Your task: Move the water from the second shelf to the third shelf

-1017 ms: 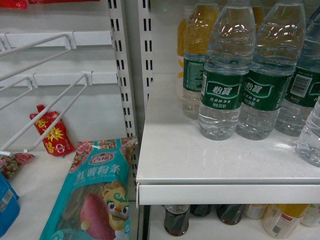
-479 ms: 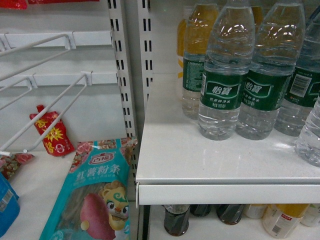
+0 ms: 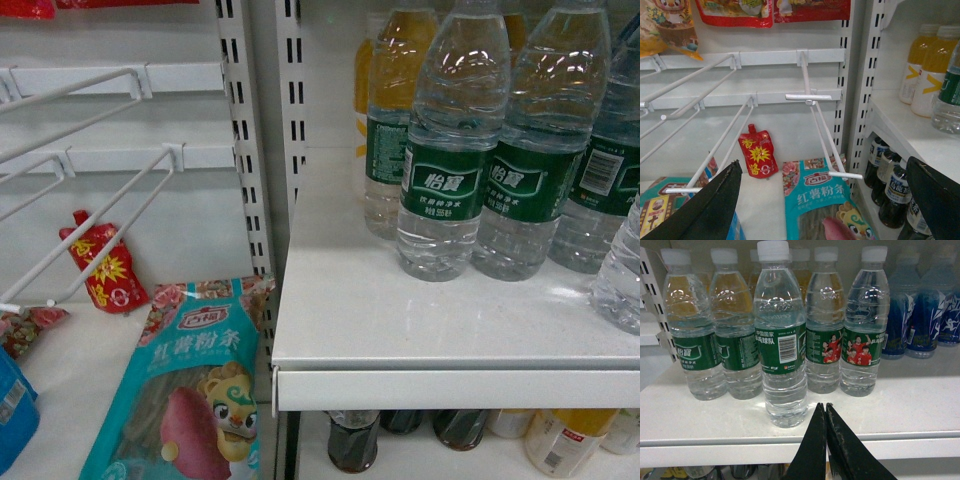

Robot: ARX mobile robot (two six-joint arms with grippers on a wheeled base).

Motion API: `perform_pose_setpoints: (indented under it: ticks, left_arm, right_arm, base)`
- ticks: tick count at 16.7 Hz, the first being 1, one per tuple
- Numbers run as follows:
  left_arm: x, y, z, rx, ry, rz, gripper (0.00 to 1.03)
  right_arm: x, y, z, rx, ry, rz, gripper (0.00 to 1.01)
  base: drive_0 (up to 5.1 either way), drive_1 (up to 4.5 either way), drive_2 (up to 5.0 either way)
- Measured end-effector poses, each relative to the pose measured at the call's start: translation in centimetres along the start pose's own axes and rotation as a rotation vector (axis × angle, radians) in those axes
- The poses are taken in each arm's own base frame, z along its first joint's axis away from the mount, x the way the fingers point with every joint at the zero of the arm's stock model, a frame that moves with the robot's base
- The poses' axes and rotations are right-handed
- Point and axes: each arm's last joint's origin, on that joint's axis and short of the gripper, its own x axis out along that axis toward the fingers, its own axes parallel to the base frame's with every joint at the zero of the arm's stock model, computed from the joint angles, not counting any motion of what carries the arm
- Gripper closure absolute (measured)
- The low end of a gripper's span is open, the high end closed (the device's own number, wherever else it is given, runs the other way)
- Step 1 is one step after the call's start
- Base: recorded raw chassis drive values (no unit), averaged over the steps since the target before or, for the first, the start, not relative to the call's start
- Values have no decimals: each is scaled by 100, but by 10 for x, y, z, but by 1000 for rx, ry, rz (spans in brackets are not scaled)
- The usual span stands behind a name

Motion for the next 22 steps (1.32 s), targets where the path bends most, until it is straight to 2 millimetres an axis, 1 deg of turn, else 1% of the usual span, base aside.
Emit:
perform_pose_setpoints:
  ticks: [6, 8, 9, 10, 11, 12, 16, 17, 22]
  left_arm:
    - [0, 0, 0, 0, 0, 0, 5]
    - [0, 0, 0, 0, 0, 0, 5]
    - [0, 0, 0, 0, 0, 0, 5]
    - [0, 0, 0, 0, 0, 0, 5]
    - [0, 0, 0, 0, 0, 0, 5]
    - [0, 0, 0, 0, 0, 0, 5]
    - [0, 0, 0, 0, 0, 0, 5]
    - [0, 0, 0, 0, 0, 0, 5]
    - [0, 0, 0, 0, 0, 0, 5]
  right_arm:
    - [0, 0, 0, -1, 0, 0, 99]
    - [0, 0, 0, -1, 0, 0, 79]
    - [0, 0, 0, -1, 0, 0, 68]
    - [0, 0, 0, -1, 0, 0, 55]
    - [0, 0, 0, -1, 0, 0, 48]
    - [0, 0, 0, -1, 0, 0, 37]
    - [0, 0, 0, 0, 0, 0, 1]
    - [0, 0, 0, -1, 0, 0, 4]
    - [0, 0, 0, -1, 0, 0, 3]
  base:
    - [0, 0, 0]
    - [0, 0, 0]
    - [0, 0, 0]
    - [0, 0, 0]
    - [0, 0, 0]
    - [0, 0, 0]
    - [0, 0, 0]
    - [0, 0, 0]
    - [0, 0, 0]
